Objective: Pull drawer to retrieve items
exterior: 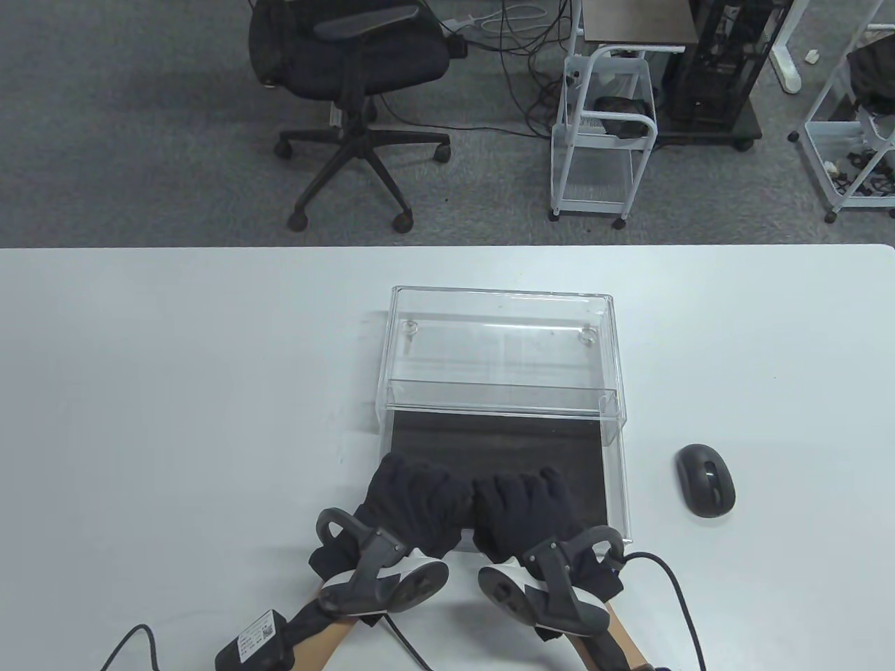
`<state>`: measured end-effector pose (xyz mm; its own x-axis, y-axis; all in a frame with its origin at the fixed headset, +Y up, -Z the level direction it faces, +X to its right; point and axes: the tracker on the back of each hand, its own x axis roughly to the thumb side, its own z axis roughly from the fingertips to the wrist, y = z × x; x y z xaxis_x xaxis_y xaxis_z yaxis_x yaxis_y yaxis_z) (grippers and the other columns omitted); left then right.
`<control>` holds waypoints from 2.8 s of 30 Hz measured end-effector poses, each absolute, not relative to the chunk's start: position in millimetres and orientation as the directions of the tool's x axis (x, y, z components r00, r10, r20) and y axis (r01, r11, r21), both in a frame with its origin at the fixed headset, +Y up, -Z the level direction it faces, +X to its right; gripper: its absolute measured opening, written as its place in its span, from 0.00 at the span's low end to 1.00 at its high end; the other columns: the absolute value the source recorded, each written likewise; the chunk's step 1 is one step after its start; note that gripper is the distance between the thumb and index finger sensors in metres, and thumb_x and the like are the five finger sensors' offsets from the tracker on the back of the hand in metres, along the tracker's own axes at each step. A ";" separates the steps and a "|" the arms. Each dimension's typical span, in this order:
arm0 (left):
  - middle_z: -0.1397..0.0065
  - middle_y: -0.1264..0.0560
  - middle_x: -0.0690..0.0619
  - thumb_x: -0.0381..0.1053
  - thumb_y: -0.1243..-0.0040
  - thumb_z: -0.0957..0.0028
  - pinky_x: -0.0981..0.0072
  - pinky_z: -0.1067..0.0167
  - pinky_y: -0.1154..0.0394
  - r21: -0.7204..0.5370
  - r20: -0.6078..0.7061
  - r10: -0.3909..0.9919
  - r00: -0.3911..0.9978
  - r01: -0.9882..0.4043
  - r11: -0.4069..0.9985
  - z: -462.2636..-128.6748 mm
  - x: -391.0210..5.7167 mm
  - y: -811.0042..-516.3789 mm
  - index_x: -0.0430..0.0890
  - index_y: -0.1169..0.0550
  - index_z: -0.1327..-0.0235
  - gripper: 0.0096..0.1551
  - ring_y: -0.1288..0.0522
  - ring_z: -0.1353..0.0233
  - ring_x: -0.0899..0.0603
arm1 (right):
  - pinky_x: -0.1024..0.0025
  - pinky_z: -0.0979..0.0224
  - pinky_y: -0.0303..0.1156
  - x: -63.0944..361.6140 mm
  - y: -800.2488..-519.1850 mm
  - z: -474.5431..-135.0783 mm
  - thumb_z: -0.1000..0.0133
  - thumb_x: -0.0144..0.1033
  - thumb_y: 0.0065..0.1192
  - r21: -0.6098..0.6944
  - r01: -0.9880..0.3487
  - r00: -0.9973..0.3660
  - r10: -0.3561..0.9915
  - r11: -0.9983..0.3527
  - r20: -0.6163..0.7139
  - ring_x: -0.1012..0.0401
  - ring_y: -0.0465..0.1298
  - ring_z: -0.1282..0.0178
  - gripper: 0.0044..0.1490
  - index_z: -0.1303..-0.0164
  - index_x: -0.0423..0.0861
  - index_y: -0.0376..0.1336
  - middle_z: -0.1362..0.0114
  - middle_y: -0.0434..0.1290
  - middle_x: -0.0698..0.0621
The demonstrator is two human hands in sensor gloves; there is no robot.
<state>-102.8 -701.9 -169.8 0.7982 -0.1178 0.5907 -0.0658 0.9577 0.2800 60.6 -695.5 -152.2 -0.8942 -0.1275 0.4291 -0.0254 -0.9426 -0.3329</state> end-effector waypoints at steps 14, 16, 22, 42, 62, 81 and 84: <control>0.10 0.52 0.42 0.65 0.43 0.48 0.24 0.23 0.47 0.289 0.553 -0.052 0.831 -0.134 0.948 -167.5 -112.7 -696.6 0.52 0.50 0.15 0.51 0.48 0.12 0.31 | 0.37 0.27 0.69 160.1 -661.1 -171.2 0.49 0.61 0.67 -0.481 -0.103 -0.995 0.096 -0.871 0.040 0.47 0.76 0.37 0.48 0.25 0.43 0.61 0.30 0.72 0.44; 0.10 0.52 0.42 0.65 0.43 0.48 0.24 0.24 0.47 0.276 0.550 -0.051 0.833 -0.124 0.953 -168.3 -112.3 -697.2 0.52 0.49 0.15 0.51 0.48 0.12 0.31 | 0.37 0.27 0.69 193.7 -658.5 -175.4 0.49 0.60 0.68 -0.495 -0.109 -0.981 0.174 -0.862 -0.086 0.47 0.76 0.37 0.48 0.25 0.43 0.61 0.30 0.72 0.44; 0.10 0.52 0.41 0.65 0.44 0.47 0.24 0.24 0.47 0.265 0.547 -0.046 0.836 -0.121 0.957 -168.9 -112.5 -698.0 0.53 0.48 0.15 0.50 0.49 0.12 0.31 | 0.35 0.28 0.69 282.2 -668.8 -187.4 0.49 0.59 0.69 -0.493 -0.101 -0.878 0.311 -0.864 -0.364 0.46 0.76 0.37 0.48 0.24 0.42 0.61 0.30 0.71 0.42; 0.10 0.52 0.41 0.66 0.44 0.47 0.23 0.24 0.47 0.221 0.546 -0.011 0.837 -0.131 0.967 -171.1 -114.0 -700.6 0.53 0.48 0.15 0.50 0.49 0.12 0.31 | 0.27 0.26 0.57 375.4 -765.5 -200.3 0.46 0.53 0.71 -0.143 -0.255 -0.543 0.264 -0.956 -0.797 0.31 0.58 0.18 0.47 0.21 0.41 0.60 0.15 0.55 0.31; 0.10 0.52 0.41 0.66 0.44 0.47 0.23 0.24 0.47 0.191 0.539 0.005 0.842 -0.128 0.973 -172.7 -114.3 -701.0 0.53 0.48 0.15 0.50 0.48 0.12 0.30 | 0.27 0.23 0.54 373.8 -770.8 -200.5 0.43 0.53 0.68 -0.105 -0.313 -0.513 0.261 -0.944 -0.817 0.31 0.51 0.16 0.47 0.18 0.43 0.55 0.13 0.49 0.32; 0.10 0.52 0.41 0.66 0.44 0.47 0.23 0.24 0.48 0.186 0.529 0.032 0.848 -0.153 0.971 -175.2 -117.5 -700.0 0.53 0.48 0.15 0.50 0.49 0.12 0.30 | 0.26 0.25 0.54 310.6 -677.3 -188.1 0.42 0.55 0.64 -0.407 -0.143 -0.740 0.370 -0.902 -0.561 0.30 0.54 0.17 0.53 0.13 0.40 0.50 0.13 0.50 0.30; 0.10 0.52 0.41 0.66 0.44 0.47 0.23 0.24 0.47 0.186 0.529 0.037 0.848 -0.159 0.970 -175.5 -118.1 -699.9 0.53 0.48 0.15 0.50 0.48 0.12 0.30 | 0.26 0.24 0.53 285.0 -663.2 -182.7 0.41 0.57 0.60 -0.424 -0.153 -0.807 0.360 -0.893 -0.468 0.31 0.54 0.17 0.55 0.12 0.40 0.48 0.13 0.50 0.31</control>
<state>-118.1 -699.9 -175.5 0.8479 0.0373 0.5289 -0.1590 0.9695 0.1864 285.0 -663.2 -182.7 -0.8070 0.3605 -0.4678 -0.1527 -0.8925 -0.4243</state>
